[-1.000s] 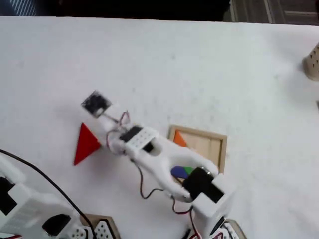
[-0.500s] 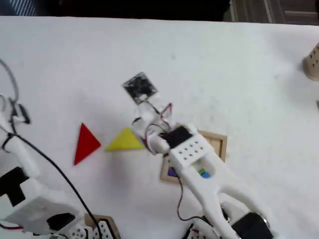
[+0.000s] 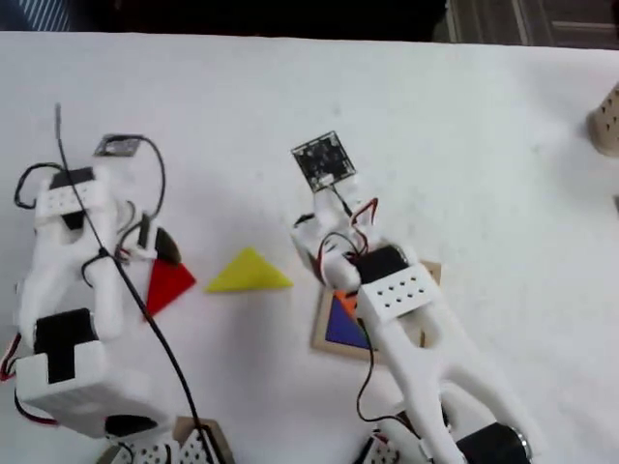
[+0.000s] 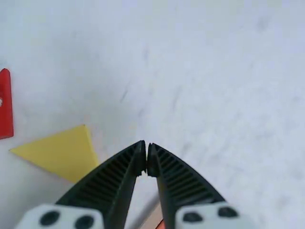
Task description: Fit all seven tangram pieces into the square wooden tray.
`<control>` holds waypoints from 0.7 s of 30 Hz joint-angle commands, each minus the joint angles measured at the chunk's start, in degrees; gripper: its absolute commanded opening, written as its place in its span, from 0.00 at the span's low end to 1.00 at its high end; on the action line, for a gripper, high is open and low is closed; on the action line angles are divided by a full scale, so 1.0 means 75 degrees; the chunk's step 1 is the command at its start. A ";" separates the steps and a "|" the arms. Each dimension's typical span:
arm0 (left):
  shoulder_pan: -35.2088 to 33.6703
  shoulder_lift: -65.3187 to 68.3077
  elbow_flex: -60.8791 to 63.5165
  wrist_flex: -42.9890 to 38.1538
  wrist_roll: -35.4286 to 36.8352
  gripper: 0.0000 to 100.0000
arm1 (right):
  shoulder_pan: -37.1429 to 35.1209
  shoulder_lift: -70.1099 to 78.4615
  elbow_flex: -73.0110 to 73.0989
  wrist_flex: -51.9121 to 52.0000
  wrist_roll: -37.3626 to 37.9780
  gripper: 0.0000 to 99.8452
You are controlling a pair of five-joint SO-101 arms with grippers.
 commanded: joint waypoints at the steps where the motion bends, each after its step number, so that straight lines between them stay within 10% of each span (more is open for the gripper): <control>1: 0.0498 -0.0064 -0.0012 -0.0211 -0.0352 0.30 | 0.0029 0.0088 -0.0070 -0.0275 -0.0012 0.02; 21: 0.0779 -0.0053 0.0996 -0.0703 -0.1453 0.30 | 0.0018 0.0182 -0.0082 -0.0369 0.0399 0.02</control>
